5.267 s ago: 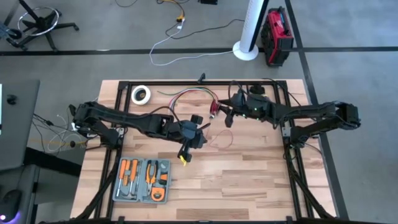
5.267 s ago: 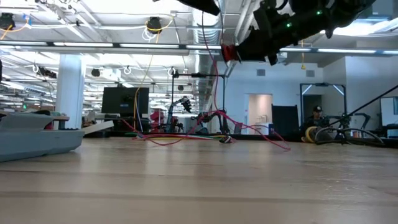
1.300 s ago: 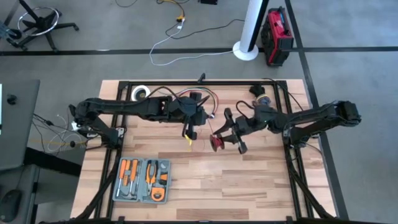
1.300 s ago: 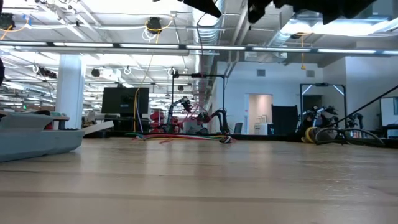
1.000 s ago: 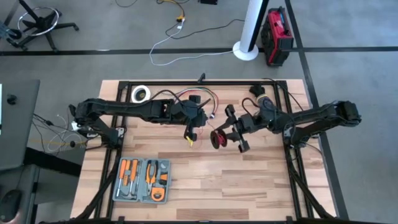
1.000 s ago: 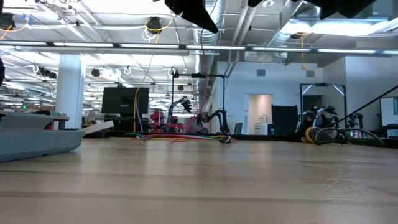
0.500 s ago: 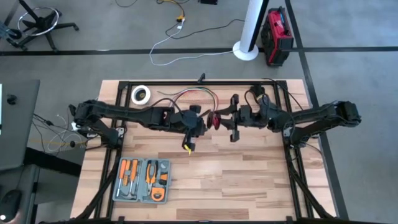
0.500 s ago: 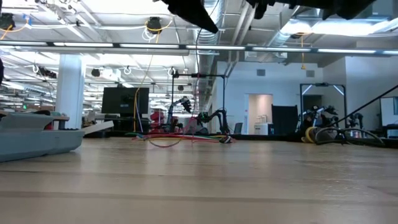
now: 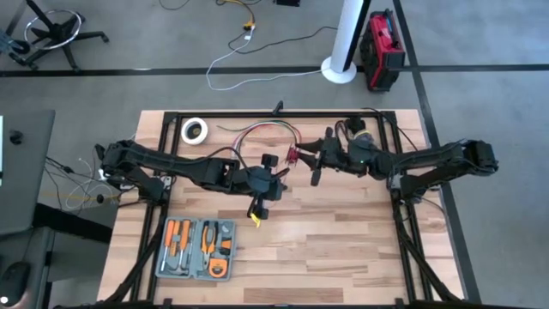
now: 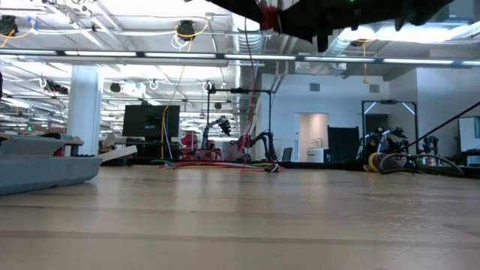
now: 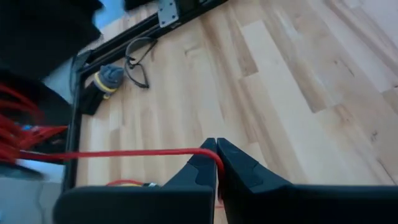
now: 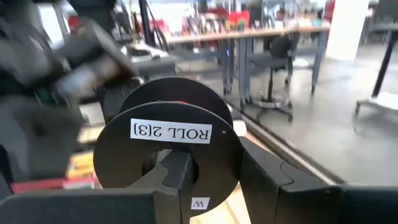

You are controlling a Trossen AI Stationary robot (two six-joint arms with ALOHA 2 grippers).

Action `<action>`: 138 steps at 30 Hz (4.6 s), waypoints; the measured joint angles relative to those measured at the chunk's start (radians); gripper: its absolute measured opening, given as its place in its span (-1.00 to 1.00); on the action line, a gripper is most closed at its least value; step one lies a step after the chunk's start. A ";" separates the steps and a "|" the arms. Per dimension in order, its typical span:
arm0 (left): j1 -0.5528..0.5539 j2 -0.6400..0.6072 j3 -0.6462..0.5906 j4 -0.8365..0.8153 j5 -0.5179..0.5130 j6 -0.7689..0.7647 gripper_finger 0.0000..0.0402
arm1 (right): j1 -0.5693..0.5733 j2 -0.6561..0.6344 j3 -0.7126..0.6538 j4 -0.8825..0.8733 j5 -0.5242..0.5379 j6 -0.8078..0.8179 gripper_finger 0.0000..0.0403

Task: Coil cords
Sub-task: Coil the red wire on the black spool

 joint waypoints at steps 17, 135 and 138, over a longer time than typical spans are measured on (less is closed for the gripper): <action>0.009 0.000 0.103 -0.012 -0.138 0.196 -1.00 | -0.014 0.000 0.000 -0.241 -0.182 0.031 -0.47; 0.100 0.002 -0.026 -0.034 0.115 -0.104 -1.00 | 0.078 0.000 0.000 0.139 -0.209 -0.121 -0.47; 0.082 0.002 -0.026 -0.031 0.112 -0.105 -1.00 | 0.078 0.000 0.000 0.140 -0.108 -0.120 -0.47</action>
